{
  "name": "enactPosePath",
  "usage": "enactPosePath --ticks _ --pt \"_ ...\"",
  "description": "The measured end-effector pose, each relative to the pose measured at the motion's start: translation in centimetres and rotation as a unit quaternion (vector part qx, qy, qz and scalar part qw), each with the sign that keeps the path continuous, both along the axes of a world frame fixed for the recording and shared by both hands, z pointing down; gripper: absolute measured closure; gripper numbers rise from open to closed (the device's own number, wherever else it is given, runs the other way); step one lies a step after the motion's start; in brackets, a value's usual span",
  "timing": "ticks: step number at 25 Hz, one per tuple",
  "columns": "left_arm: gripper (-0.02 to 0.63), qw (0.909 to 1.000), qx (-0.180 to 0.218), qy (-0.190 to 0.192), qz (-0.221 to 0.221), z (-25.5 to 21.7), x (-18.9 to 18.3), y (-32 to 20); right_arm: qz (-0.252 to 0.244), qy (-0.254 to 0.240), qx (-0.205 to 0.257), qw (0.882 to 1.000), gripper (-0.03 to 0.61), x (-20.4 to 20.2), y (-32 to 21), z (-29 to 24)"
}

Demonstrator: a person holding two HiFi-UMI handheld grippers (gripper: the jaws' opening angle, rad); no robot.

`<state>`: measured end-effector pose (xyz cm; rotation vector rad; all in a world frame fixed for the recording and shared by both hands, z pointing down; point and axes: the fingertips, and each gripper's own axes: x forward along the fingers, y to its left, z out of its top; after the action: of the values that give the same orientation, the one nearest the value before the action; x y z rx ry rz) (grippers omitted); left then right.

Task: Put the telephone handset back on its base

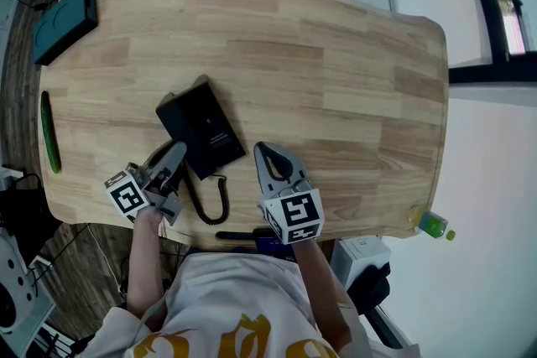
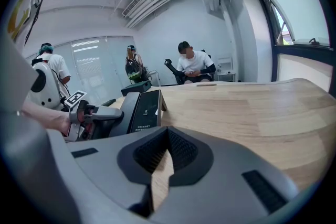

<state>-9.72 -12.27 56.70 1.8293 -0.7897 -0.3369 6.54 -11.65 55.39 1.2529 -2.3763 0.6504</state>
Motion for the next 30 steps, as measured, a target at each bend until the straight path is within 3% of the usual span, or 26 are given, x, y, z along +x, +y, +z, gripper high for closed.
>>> enactPosePath --ticks 8,19,30 --pt "0.541 0.9998 -0.008 0.014 -0.009 0.2 -0.1 0.0 0.000 0.001 0.000 1.000 0.574 -0.1 0.0 -0.1" --pt "0.541 0.9994 -0.029 -0.019 -0.005 1.0 -0.2 -0.3 0.005 -0.001 -0.003 1.000 0.574 0.1 0.0 0.0" --pt "0.540 0.9989 -0.042 -0.016 -0.010 1.3 -0.3 -0.3 0.010 -0.007 -0.002 1.000 0.574 -0.2 -0.2 -0.4"
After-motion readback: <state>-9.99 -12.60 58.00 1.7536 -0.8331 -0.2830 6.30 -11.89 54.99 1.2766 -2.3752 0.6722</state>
